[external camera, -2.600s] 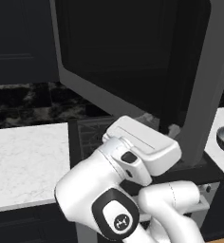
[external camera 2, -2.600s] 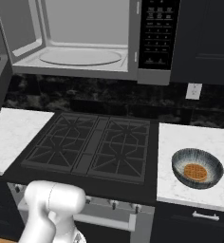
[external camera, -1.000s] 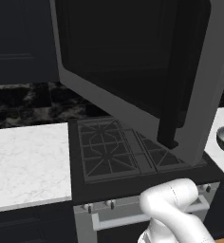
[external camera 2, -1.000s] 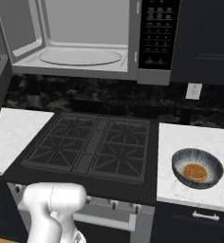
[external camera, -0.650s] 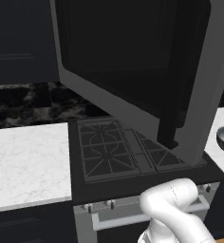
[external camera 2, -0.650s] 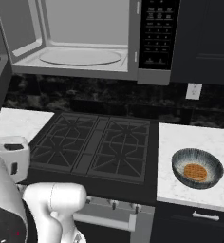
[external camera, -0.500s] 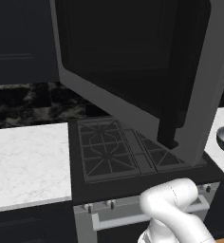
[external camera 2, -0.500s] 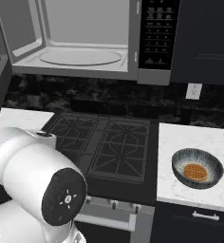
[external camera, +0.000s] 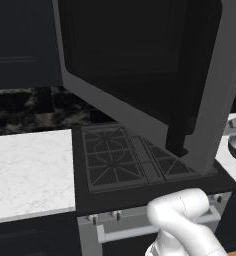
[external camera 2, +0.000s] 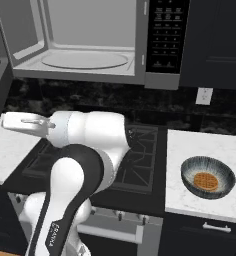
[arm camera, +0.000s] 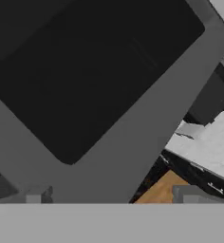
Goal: Open the microwave, place the bowl with waffle inside the microwave, then close the microwave door and turn it on.
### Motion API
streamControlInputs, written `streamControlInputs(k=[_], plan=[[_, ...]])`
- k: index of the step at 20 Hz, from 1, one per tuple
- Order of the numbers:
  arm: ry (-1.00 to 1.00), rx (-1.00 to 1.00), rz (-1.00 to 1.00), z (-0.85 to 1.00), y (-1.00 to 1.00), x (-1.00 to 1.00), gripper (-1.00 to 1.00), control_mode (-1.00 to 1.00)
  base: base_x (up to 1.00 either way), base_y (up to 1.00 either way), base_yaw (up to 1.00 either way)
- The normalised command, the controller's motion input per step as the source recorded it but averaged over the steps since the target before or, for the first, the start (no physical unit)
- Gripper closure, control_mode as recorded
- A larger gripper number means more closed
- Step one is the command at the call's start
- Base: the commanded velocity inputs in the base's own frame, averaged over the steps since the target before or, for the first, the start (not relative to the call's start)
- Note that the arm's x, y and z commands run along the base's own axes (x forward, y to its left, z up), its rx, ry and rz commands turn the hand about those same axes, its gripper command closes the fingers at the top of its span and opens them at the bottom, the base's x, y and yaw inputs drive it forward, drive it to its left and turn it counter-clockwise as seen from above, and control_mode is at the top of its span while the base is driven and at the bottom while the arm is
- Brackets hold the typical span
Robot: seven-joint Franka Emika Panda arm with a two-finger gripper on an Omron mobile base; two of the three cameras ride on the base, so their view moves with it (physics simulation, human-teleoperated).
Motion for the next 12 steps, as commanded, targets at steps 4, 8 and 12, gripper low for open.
streamControlInputs(k=[4,8,12], plan=[[0.0,-0.03,0.01,-0.02,1.0,-0.02,-1.0,-1.0,0.0,0.0,0.0],[0.03,0.0,0.0,0.0,1.0,0.0,-1.0,-1.0,0.0,0.0,0.0],[0.03,-0.01,0.05,0.02,0.93,-0.32,-1.0,-1.0,0.0,0.0,0.0]])
